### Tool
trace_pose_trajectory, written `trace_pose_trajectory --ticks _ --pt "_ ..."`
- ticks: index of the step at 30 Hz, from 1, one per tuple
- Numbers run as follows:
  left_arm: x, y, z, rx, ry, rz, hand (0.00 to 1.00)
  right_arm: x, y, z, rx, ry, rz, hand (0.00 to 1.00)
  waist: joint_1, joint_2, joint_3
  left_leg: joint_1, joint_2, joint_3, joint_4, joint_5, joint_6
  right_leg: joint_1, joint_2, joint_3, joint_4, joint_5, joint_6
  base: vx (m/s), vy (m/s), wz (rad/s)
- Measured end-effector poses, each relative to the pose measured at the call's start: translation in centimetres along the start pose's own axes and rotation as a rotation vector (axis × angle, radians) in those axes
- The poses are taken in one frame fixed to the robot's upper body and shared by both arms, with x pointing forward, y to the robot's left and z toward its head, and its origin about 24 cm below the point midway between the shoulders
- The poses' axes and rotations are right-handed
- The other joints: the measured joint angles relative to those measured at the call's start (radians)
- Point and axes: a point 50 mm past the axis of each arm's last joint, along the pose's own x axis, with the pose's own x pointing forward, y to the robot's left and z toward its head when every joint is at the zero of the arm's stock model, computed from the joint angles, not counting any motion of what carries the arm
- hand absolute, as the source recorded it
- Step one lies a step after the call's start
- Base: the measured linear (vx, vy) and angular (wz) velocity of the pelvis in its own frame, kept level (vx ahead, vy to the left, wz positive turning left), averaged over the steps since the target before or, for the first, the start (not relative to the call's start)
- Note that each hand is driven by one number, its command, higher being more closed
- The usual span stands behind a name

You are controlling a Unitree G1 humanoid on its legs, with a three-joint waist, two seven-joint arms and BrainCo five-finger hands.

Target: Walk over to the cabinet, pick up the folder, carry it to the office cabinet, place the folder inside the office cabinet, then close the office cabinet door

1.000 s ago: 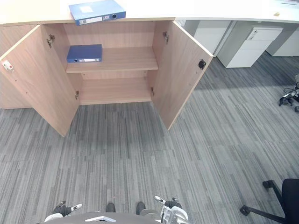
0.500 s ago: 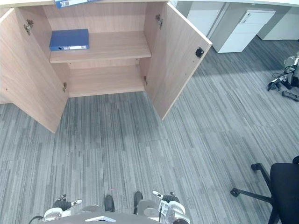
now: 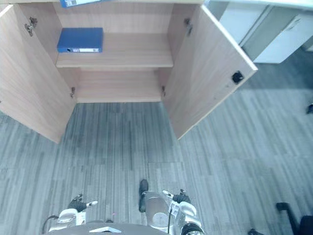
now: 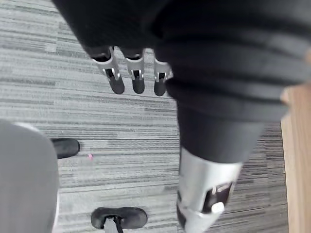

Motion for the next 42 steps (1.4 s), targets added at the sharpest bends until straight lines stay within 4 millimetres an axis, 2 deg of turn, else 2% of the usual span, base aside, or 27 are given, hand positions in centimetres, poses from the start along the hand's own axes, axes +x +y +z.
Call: trace_pose_trajectory --ticks 1,3,5,6,8,11,13,14,15,16,18,19,20,22,23,24,26,28,29,31,32,33,35,36,39,40,42 --pt "0.0 0.0 0.1 -0.012 -0.003 0.003 0.0 0.0 -0.1 0.0 0.002 -0.001 -0.002 0.0 0.001 0.004 0.004 -0.022 0.009 0.006 0.068 -0.002 -0.006 0.02 0.004 -0.002 -0.013 -0.007 -0.006 0.42 -0.203 0.12" --pt "0.0 0.4 0.5 -0.077 -0.016 0.028 0.0 -0.3 -0.1 -0.5 -0.001 -0.003 0.0 0.0 0.003 0.0 0.009 -0.17 0.08 0.062 0.498 0.001 -0.029 0.152 0.021 -0.001 -0.087 -0.034 -0.017 0.39 -0.179 0.12" --pt "0.1 0.7 1.0 -0.112 -0.04 0.043 0.0 -0.6 -0.1 -1.1 0.008 0.003 0.001 0.0 0.025 -0.007 0.014 -0.256 0.153 0.139 0.716 -0.028 -0.013 0.234 0.033 0.009 -0.108 -0.063 -0.028 0.33 -0.128 -0.16" --pt "0.1 0.7 1.5 -0.119 -0.058 0.045 0.0 -0.6 -0.2 -1.3 0.013 0.005 -0.002 0.0 0.036 -0.014 0.015 -0.301 0.173 0.162 0.751 -0.042 -0.007 0.256 0.035 0.022 -0.116 -0.074 -0.027 0.37 -0.081 -0.39" --pt "0.1 0.5 1.9 -0.124 -0.075 0.039 0.0 -0.6 -0.4 -1.3 0.023 0.008 -0.009 0.0 0.052 -0.011 0.013 -0.386 0.188 0.21 0.7 -0.061 0.002 0.304 0.03 0.047 -0.149 -0.081 -0.023 0.3 0.01 -0.42" --pt "0.1 0.3 2.4 -0.128 -0.087 0.037 0.0 -0.7 -0.4 -1.5 0.04 0.014 -0.016 0.0 0.061 -0.018 0.016 -0.456 0.152 0.238 0.5 -0.055 0.004 0.365 -0.005 0.065 -0.186 -0.094 0.0 0.27 0.106 -0.23" --pt "0.1 0.3 2.5 -0.124 -0.09 0.035 0.0 -0.8 -0.7 -1.9 0.041 0.025 -0.032 0.0 0.064 -0.019 0.012 -0.48 0.091 0.208 0.257 0.027 0.014 0.403 -0.043 0.079 -0.21 -0.121 0.046 0.35 0.23 -0.14" --pt "0.1 0.3 2.4 -0.123 -0.089 0.036 0.0 -0.8 -0.8 -2.0 0.04 0.028 -0.035 0.0 0.067 -0.017 0.007 -0.48 0.08 0.196 0.202 0.066 0.018 0.409 -0.049 0.082 -0.214 -0.129 0.058 0.33 0.276 -0.28" --pt "0.1 0.3 2.3 -0.122 -0.085 0.037 0.0 -0.9 -0.8 -2.4 0.037 0.039 -0.035 0.0 0.074 -0.027 -0.002 -0.471 0.057 0.182 0.19 0.162 0.052 0.425 -0.067 0.098 -0.22 -0.147 0.084 0.36 0.305 -0.34" --pt "0.2 0.9 2.3 -0.114 -0.087 0.05 0.0 -1.1 -0.5 -3.0 0.042 0.056 -0.028 0.0 0.08 -0.053 -0.022 -0.467 0.025 0.188 0.201 0.172 0.086 0.43 -0.103 0.111 -0.215 -0.165 0.102 0.38 0.297 -0.31" --pt "0.2 1.7 2.3 -0.103 -0.087 0.067 0.0 -1.4 0.1 -3.8 0.053 0.079 -0.016 0.0 0.082 -0.096 -0.047 -0.452 -0.003 0.217 0.208 0.132 0.102 0.405 -0.139 0.115 -0.148 -0.168 0.101 0.41 0.242 -0.26" --pt "0.3 1.9 2.1 -0.1 -0.076 0.071 0.0 -1.4 0.2 -4.0 0.054 0.088 -0.014 0.0 0.089 -0.107 -0.049 -0.411 -0.01 0.238 0.208 0.112 0.117 0.375 -0.153 0.135 -0.039 -0.167 0.1 0.41 0.233 -0.33" --pt "0.3 2.0 1.9 -0.103 -0.066 0.072 0.0 -1.4 0.3 -4.1 0.054 0.09 -0.012 0.0 0.089 -0.108 -0.05 -0.385 -0.014 0.245 0.203 0.101 0.124 0.355 -0.159 0.143 0.035 -0.163 0.103 0.39 0.243 -0.36" --pt "0.3 1.9 1.5 -0.11 -0.047 0.071 0.0 -1.4 0.2 -3.9 0.05 0.083 -0.011 0.0 0.084 -0.097 -0.044 -0.301 -0.022 0.26 0.176 0.072 0.141 0.257 -0.177 0.168 0.306 -0.137 0.125 0.33 0.19 -0.2" --pt "0.2 2.0 1.2 -0.106 -0.04 0.071 0.0 -1.3 0.2 -3.6 0.044 0.072 -0.009 0.0 0.079 -0.097 -0.046 -0.253 -0.027 0.261 0.149 0.06 0.143 0.188 -0.179 0.162 0.456 -0.165 0.135 0.35 0.15 -0.04" --pt "0.2 1.9 1.1 -0.105 -0.035 0.07 0.0 -1.3 0.4 -3.4 0.034 0.061 -0.001 0.0 0.074 -0.098 -0.046 -0.201 -0.033 0.262 0.111 0.059 0.142 0.13 -0.175 0.138 0.535 -0.203 0.123 0.38 0.139 0.04" --pt "0.2 1.7 0.9 -0.115 -0.028 0.064 0.0 -1.2 0.5 -3.0 0.028 0.05 0.004 0.0 0.062 -0.094 -0.045 -0.13 -0.032 0.261 0.054 0.06 0.14 0.049 -0.162 0.07 0.511 -0.242 0.101 0.32 0.069 0.12" --pt "0.2 1.6 0.7 -0.116 -0.021 0.062 0.0 -1.1 0.5 -2.8 0.03 0.043 0.005 0.0 0.053 -0.091 -0.045 -0.099 -0.029 0.258 0.026 0.063 0.136 0.003 -0.137 0.046 0.399 -0.241 0.095 0.28 -0.019 0.18" --pt "0.2 1.4 0.8 -0.117 -0.022 0.055 0.0 -1.0 0.5 -2.5 0.03 0.035 0.005 0.0 0.044 -0.085 -0.043 -0.08 -0.026 0.246 0.008 0.062 0.125 -0.022 -0.114 0.038 0.281 -0.218 0.082 0.34 -0.088 0.36" --pt "0.2 1.0 0.7 -0.121 -0.02 0.048 0.0 -1.0 0.6 -2.4 0.033 0.031 0.012 0.0 0.035 -0.083 -0.044 -0.053 -0.032 0.223 -0.016 0.058 0.091 -0.018 -0.082 0.054 0.056 -0.104 0.068 0.3 -0.117 0.5" --pt "0.2 1.0 0.7 -0.124 -0.019 0.047 0.0 -1.1 0.5 -2.8 0.04 0.042 0.01 0.0 0.034 -0.096 -0.05 -0.035 -0.051 0.193 -0.02 0.042 0.065 -0.007 -0.086 0.086 -0.017 0.054 0.05 0.32 -0.18 0.56" --pt "0.1 0.1 0.4 -0.152 -0.003 0.032 0.0 -1.0 0.1 -2.4 0.034 0.027 0.004 0.0 0.037 -0.058 -0.056 -0.001 -0.024 0.177 -0.031 0.035 0.042 0.012 -0.076 0.069 0.022 0.055 0.045 0.32 -0.178 0.56" --pt "-0.2 -1.0 -0.2 -0.175 0.014 0.011 0.0 -0.9 -0.8 -2.3 0.021 0.024 -0.017 0.0 0.039 -0.02 -0.078 -0.005 0.003 0.167 -0.002 0.03 0.029 0.029 -0.066 0.034 0.018 0.006 0.037 0.31 -0.19 0.51" --pt "-0.2 -1.5 0.1 -0.19 0.011 0.002 0.0 -0.8 -1.1 -2.1 0.02 0.017 -0.024 0.0 0.033 -0.002 -0.076 -0.043 0.027 0.152 0.089 0.024 0.019 0.055 -0.066 0.009 0.015 -0.018 0.032 0.33 -0.275 0.75" --pt "-0.2 -2.1 1.0 -0.212 -0.019 -0.014 0.0 -0.8 -1.4 -2.3 0.01 0.029 -0.028 0.0 0.051 0.0 -0.075 -0.168 0.12 0.169 0.404 0.012 0.004 0.147 -0.045 -0.03 -0.026 -0.048 0.016 0.21 -0.197 0.37" --pt "-0.2 -2.1 1.1 -0.213 -0.024 -0.014 0.0 -0.9 -1.4 -2.5 0.01 0.036 -0.03 0.0 0.058 -0.002 -0.074 -0.185 0.149 0.188 0.445 0.003 0.014 0.178 -0.031 -0.035 -0.042 -0.056 0.013 0.2 -0.136 -0.02" --pt "-0.1 -2.2 1.3 -0.211 -0.03 -0.016 0.0 -1.0 -1.3 -2.7 0.013 0.042 -0.029 0.0 0.058 -0.01 -0.075 -0.212 0.158 0.202 0.417 -0.007 0.012 0.195 -0.027 -0.033 -0.056 -0.063 0.015 0.16 -0.051 -0.15"
